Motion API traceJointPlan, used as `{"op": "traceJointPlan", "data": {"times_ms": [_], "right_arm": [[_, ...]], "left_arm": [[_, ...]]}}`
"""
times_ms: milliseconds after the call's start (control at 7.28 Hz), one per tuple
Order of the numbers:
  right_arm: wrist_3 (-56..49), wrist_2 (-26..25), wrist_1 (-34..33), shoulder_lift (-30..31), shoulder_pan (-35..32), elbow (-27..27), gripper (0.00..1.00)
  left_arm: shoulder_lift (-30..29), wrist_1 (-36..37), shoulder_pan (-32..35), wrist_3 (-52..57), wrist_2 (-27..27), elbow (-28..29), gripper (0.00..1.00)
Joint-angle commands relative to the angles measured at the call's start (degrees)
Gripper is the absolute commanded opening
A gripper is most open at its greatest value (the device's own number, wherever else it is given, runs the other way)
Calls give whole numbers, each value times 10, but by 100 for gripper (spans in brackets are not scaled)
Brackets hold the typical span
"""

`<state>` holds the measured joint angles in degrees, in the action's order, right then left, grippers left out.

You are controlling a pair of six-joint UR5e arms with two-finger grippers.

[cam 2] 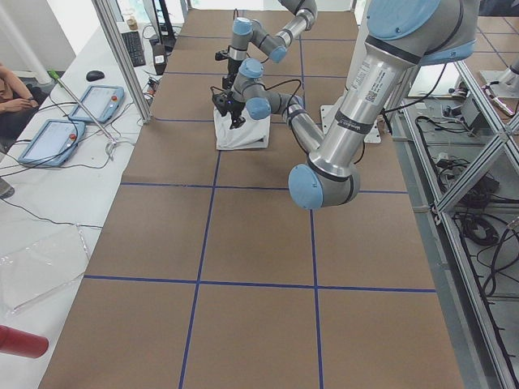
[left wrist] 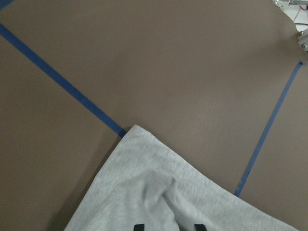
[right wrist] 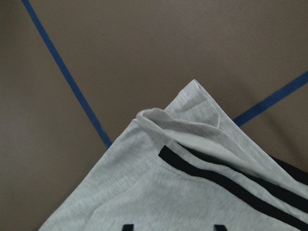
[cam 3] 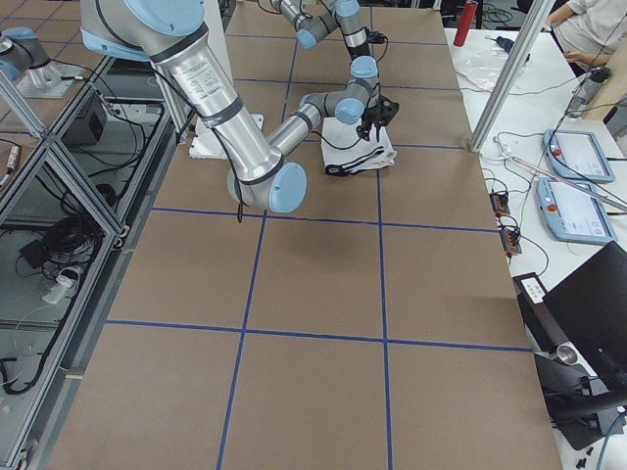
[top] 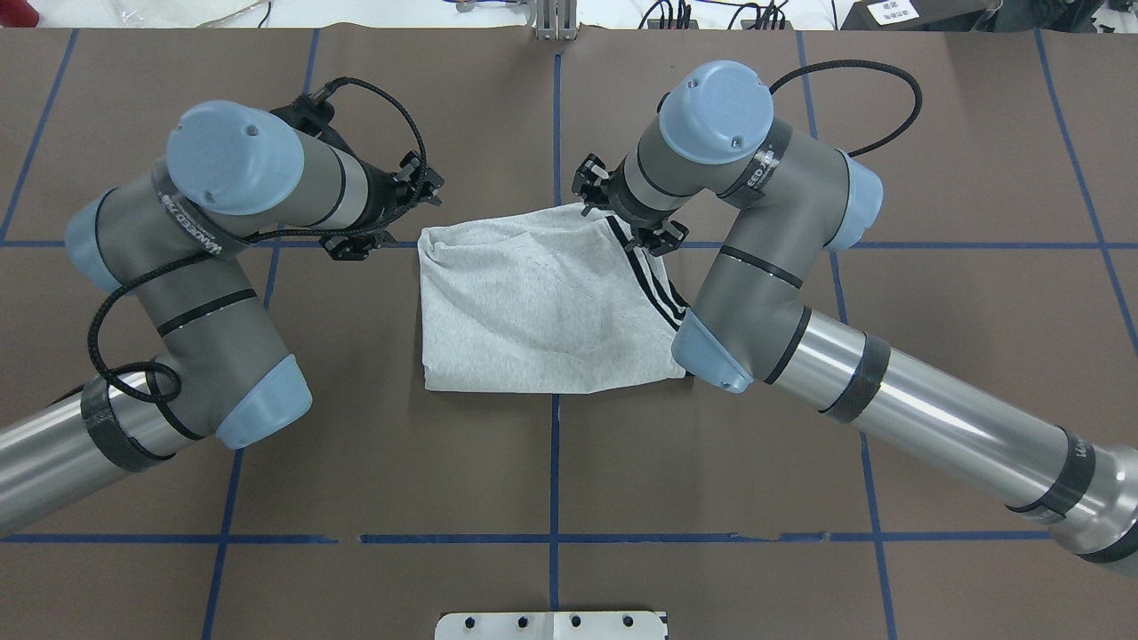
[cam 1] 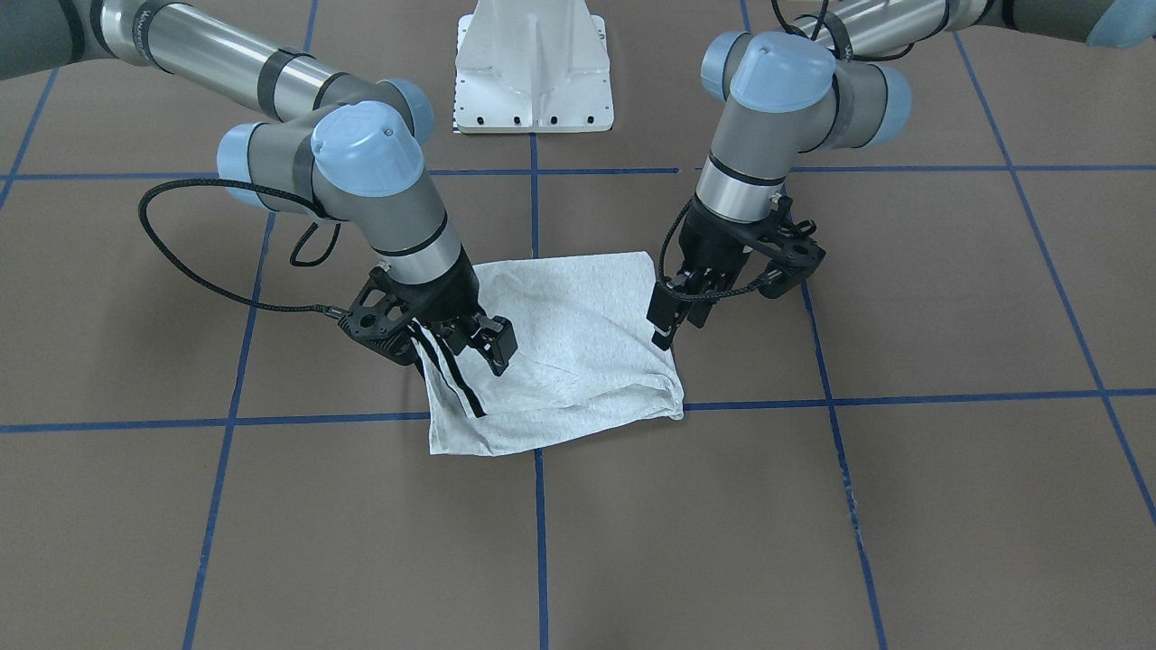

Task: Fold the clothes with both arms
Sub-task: 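Lay the edge on the far half and open both grippers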

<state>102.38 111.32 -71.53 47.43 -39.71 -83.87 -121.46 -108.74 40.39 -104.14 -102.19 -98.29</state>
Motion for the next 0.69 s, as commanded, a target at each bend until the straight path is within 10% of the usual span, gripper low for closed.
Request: {"op": "traceJointPlan", "data": {"times_ms": [0, 550], "right_arm": [[-2, 51, 3, -8, -23, 1, 100], [-245, 79, -95, 83, -80, -108, 100]], "left_arm": [[23, 0, 15, 61, -19, -6, 100], [117, 5, 102, 315, -98, -73, 100]]}}
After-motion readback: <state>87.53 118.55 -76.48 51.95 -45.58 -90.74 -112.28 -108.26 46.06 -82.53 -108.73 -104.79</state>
